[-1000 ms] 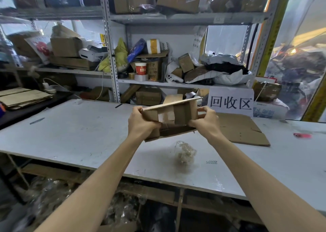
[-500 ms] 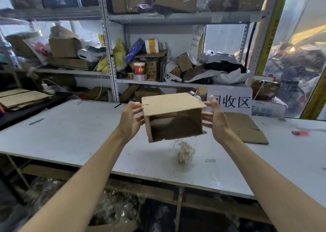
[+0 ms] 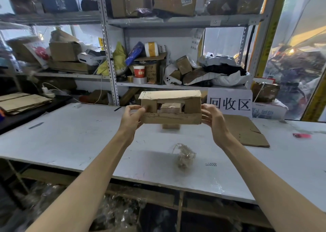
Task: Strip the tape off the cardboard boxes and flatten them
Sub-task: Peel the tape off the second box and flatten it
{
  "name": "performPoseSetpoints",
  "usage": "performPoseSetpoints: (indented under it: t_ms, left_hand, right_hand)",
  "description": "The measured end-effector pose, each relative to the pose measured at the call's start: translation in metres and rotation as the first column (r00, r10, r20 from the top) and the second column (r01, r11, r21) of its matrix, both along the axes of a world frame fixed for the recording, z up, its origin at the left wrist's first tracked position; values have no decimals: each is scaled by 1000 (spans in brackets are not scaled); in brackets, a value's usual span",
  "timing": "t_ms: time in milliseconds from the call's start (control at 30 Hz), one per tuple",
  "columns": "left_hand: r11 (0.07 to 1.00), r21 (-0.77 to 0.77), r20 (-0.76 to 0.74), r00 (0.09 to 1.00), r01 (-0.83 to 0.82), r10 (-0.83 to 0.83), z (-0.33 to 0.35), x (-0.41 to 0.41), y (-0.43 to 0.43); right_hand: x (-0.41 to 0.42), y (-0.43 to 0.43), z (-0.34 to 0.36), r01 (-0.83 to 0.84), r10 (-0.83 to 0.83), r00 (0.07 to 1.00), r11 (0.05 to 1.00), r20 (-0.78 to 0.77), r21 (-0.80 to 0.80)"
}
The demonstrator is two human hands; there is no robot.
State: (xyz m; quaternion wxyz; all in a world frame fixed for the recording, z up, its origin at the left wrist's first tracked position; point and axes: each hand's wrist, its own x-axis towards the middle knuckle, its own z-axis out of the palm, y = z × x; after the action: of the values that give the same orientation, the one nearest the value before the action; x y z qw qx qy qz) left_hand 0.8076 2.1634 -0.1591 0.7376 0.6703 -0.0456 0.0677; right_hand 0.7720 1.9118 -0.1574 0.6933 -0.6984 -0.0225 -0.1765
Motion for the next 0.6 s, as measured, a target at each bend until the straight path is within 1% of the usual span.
performPoseSetpoints:
  t_ms: [100, 133, 167, 233, 267, 333, 400, 433, 500, 600]
  left_hand:
    - [995, 28, 59, 994, 94, -95, -4, -3, 2]
    - [991, 44, 80, 989, 124, -128, -4, -3, 1]
    - [985, 80, 98, 983, 150, -158, -4, -4, 1]
    - [962, 205, 120, 972, 177, -204, -3, -5, -2]
    - [948, 250, 115, 967, 194, -228, -4, -6, -3]
    - [930, 274, 92, 956, 245, -279, -4, -6, -5]
    - [921, 297, 88, 953, 252, -289, -5, -5, -8]
    - [918, 313, 88, 955, 242, -282, -5, -4, -9]
    - [913, 345, 89, 961, 215, -260, -4, -3, -11]
    - [910, 382, 90, 973, 164, -213, -2, 1, -13]
  right_hand:
    - [4, 0, -3, 90, -102, 993, 983, -66, -161]
    - [6, 1, -4, 123, -138, 988, 975, -72, -187]
    - [7, 2, -4, 157, -173, 982, 969, -70, -193]
    - [9, 3, -4, 227, -246, 967, 951, -69, -209]
    - [10, 4, -3, 256, -281, 957, 936, -77, -240]
    - [11, 5, -1, 306, -358, 928, 889, -103, -340]
    - [12, 6, -1, 360, -436, 895, 827, -89, -431]
    - [12, 7, 0, 374, -455, 887, 808, -80, -455]
    - [10, 6, 0, 360, -446, 891, 806, -81, -470]
    - [7, 3, -3, 302, -368, 925, 862, -93, -407]
